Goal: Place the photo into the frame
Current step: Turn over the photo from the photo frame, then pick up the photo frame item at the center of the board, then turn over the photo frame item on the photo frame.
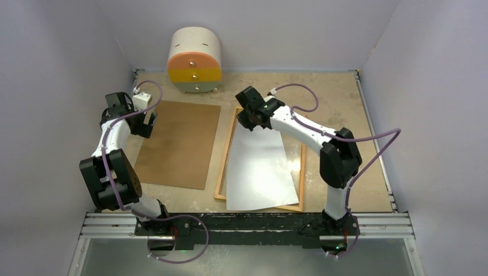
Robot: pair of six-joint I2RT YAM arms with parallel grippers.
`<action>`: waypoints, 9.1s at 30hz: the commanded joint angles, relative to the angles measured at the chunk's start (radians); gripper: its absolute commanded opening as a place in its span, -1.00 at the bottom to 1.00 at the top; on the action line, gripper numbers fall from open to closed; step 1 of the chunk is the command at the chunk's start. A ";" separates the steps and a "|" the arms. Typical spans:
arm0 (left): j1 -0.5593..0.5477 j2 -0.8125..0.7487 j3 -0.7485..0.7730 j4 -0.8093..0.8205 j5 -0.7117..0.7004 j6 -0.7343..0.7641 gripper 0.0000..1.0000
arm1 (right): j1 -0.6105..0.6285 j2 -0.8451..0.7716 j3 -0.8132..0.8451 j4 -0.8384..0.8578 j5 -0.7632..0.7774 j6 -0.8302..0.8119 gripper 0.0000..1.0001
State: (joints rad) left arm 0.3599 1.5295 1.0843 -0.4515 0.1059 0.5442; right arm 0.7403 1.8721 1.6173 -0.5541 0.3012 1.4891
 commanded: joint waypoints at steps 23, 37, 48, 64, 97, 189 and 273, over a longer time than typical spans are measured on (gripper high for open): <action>0.007 -0.015 -0.006 0.015 0.019 0.077 0.92 | -0.011 -0.003 -0.058 0.116 0.505 -0.183 -1.00; 0.007 -0.005 0.002 0.006 0.014 0.085 0.92 | -0.033 0.077 -0.048 0.221 0.308 -0.449 -1.00; 0.007 0.004 0.022 -0.004 0.015 0.096 0.91 | -0.033 0.138 0.012 0.148 0.208 -0.518 -1.00; 0.007 -0.001 0.025 -0.024 0.023 0.105 0.97 | -0.062 0.125 -0.008 0.236 0.057 -0.569 0.98; 0.034 0.369 0.069 0.131 -0.152 -0.009 0.77 | 0.135 0.401 0.145 0.332 -0.101 -0.354 0.77; -0.043 -0.528 0.042 -0.982 0.710 1.248 1.00 | 0.098 -0.340 -0.471 0.759 -0.247 0.198 -1.00; -0.156 -0.624 0.196 -0.638 0.657 1.113 -1.00 | -0.031 -0.427 -0.176 0.435 -0.901 -1.729 0.91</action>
State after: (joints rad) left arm 0.2062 0.9455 1.2209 -1.0439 0.6846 1.5822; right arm 0.6647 1.4860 1.4902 -0.1425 -0.5167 0.1600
